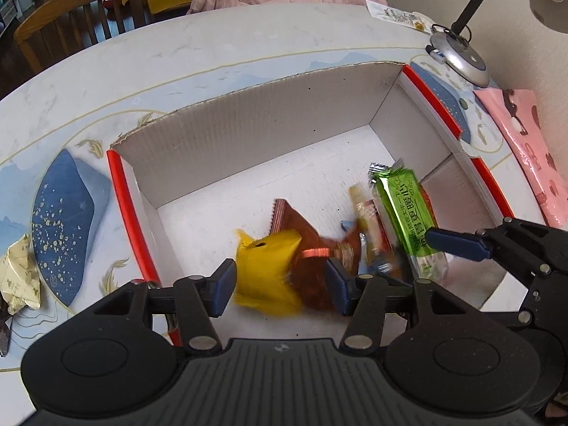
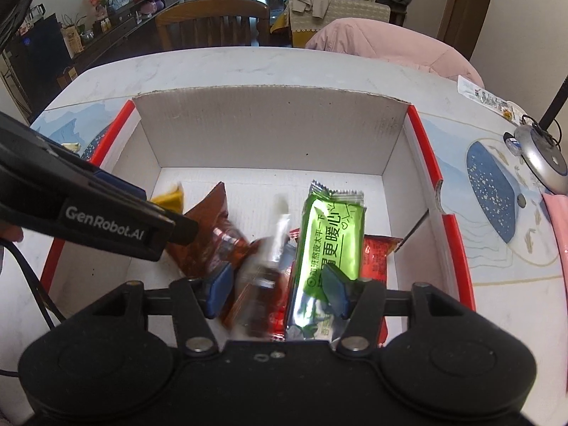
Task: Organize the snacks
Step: 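Open both grippers to release the snacks inside the box, then withdraw both tools from the box toward the last snacks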
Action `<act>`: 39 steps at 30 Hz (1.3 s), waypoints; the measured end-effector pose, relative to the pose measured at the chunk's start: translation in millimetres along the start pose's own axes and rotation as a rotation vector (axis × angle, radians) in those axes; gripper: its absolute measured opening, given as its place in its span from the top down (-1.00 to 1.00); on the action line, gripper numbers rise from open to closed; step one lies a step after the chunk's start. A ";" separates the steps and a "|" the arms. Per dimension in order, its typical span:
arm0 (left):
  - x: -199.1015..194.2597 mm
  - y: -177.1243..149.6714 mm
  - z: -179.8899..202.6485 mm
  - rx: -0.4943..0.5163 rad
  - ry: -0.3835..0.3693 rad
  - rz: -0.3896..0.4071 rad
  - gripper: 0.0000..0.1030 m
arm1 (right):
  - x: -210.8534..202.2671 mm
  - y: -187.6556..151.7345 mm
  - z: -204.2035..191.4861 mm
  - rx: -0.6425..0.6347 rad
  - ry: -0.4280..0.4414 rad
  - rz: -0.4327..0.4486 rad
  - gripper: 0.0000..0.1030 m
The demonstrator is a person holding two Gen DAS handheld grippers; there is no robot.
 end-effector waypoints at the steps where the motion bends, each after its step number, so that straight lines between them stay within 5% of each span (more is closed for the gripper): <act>1: -1.5 -2.1 -1.0 0.002 -0.008 0.005 -0.06 | -1.7 -0.8 0.1 0.004 0.000 0.005 -0.17; 21: -74.9 -45.0 -26.8 0.022 -0.104 0.193 -0.16 | -69.8 -12.6 -31.1 0.085 0.016 0.157 -0.47; 39: -133.3 -112.0 -106.3 0.026 -0.094 0.327 -0.45 | -95.5 -13.8 -110.4 0.130 0.083 0.296 -0.98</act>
Point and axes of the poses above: each gripper's, at about its wrist camera, not at the fingertips, and x roughly the way its jaws point, z to its right, y to its top, the point moved 1 cm from there along x, roughly the way its jaws point, and after that the axes turned 7 degrees about -z, right-handed, at the moved point
